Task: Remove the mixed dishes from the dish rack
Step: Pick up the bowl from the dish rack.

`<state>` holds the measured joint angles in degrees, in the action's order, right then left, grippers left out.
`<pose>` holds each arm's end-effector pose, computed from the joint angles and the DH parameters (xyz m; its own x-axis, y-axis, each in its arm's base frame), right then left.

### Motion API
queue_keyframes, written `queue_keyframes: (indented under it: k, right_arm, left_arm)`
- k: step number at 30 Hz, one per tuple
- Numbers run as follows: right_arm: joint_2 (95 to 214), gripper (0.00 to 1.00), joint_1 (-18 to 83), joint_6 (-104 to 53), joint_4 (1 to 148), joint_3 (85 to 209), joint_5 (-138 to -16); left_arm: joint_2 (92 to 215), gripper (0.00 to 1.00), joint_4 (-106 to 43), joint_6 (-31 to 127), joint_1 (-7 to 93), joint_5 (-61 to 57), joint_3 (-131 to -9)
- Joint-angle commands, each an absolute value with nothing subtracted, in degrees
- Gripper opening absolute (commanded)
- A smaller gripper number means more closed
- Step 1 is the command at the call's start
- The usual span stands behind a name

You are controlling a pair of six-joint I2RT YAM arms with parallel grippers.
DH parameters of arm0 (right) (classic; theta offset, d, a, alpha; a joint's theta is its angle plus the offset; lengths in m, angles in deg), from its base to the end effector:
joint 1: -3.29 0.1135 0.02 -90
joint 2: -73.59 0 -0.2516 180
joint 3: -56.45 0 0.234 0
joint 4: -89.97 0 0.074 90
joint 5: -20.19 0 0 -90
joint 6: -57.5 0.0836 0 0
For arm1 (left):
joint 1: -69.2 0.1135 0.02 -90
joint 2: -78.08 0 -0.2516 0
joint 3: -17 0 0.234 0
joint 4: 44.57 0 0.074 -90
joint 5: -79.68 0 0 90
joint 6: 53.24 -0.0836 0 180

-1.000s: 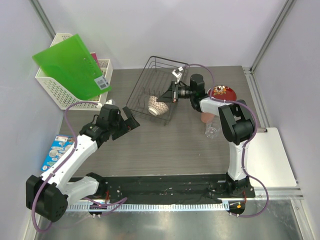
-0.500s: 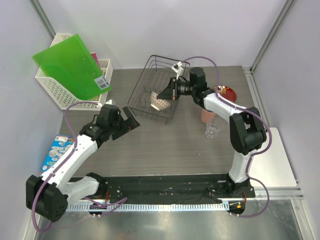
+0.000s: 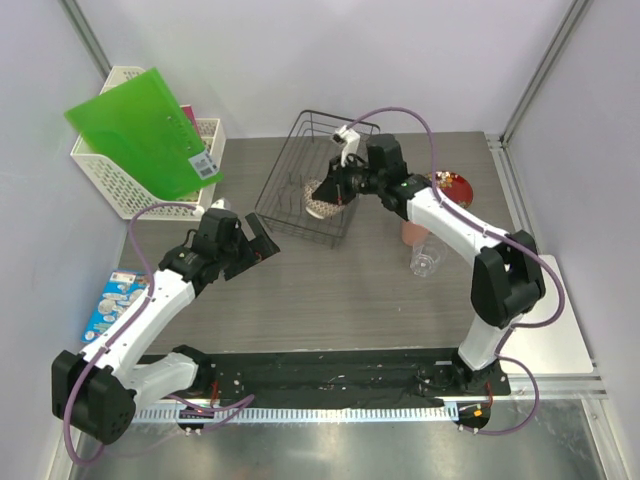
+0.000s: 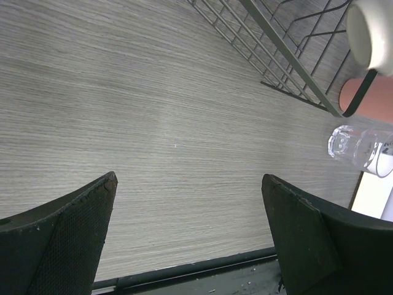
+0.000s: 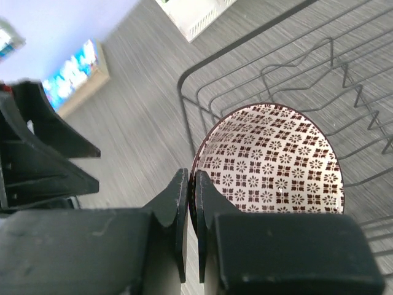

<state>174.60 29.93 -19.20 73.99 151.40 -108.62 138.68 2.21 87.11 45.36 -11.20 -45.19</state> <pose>0.3606 0.2395 0.2836 -0.5263 -0.0634 -0.8480 -0.7682 0.4630 0.4421 0.2214 -0.0964 0.2274 -0.7176 -0.5246 -0.4581 -0.2481 0.8072 -0.5357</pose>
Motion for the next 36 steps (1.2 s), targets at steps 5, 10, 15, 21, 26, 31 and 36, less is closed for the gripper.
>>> queue_keyframes:
  k: [5,10,15,21,26,31,36]
  right_arm:
    - [159.6,0.01,40.9,-36.7,63.6,153.3,-79.3]
    - [152.6,0.01,46.7,-41.9,62.5,147.5,-63.6]
    - [145.1,0.01,56.1,-47.0,61.7,139.5,-48.9]
    - [138.6,0.01,70.7,-51.7,61.9,129.5,-36.4]
    - [138.8,0.01,79.7,-51.3,61.0,126.7,-28.2]
    - [141.8,0.01,88.0,-52.1,62.1,124.6,-26.5]
    - [142.5,0.01,90.5,-51.3,65.3,121.7,-30.3]
  left_arm:
    - [137.7,1.0,1.4,85.7,45.6,-11.7,-47.9]
    - [136.8,1.0,2.5,85.3,45.6,-12.6,-48.5]
    - [135.9,1.0,3.4,84.0,45.6,-14.9,-50.0]
    - [133.5,0.97,-0.4,81.6,45.6,-10.9,-49.4]
    - [132.9,0.96,2.5,75.7,45.5,-4.1,-52.7]
    - [131.1,0.92,-3.2,75.4,45.5,5.9,-50.3]
    - [128.9,0.86,-5.1,74.0,44.7,9.8,-46.6]
